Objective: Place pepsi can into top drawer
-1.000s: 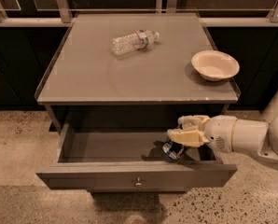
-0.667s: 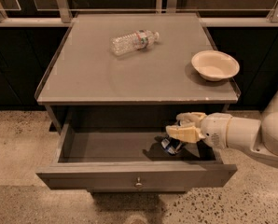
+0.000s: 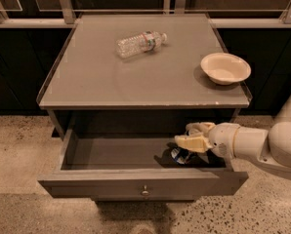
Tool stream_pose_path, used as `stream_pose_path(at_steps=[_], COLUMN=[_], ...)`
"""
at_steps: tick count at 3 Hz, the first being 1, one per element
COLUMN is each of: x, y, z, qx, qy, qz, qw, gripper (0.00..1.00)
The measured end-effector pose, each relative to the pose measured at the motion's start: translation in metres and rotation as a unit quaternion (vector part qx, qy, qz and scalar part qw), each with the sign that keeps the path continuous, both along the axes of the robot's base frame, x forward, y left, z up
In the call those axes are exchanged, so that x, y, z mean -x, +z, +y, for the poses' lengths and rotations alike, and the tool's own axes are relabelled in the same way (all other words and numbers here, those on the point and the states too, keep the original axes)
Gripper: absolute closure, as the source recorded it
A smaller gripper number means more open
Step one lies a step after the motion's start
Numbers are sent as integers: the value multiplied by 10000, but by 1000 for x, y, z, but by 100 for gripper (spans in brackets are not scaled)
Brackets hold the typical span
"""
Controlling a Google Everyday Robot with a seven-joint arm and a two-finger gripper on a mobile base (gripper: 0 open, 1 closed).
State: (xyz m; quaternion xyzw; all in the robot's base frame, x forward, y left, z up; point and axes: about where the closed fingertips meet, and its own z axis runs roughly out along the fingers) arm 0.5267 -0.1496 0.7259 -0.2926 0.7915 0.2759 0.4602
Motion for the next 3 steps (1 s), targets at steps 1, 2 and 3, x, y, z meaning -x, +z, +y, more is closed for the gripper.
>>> stream_pose_path(at_steps=[1,2,3], x=[0,0,0], y=[0,0,0], z=[0,0,0], qx=[3,2,2], qy=[-3,-2,-2], qz=[3,3,3], qw=[10000,10000,10000], gripper=[82,58,36])
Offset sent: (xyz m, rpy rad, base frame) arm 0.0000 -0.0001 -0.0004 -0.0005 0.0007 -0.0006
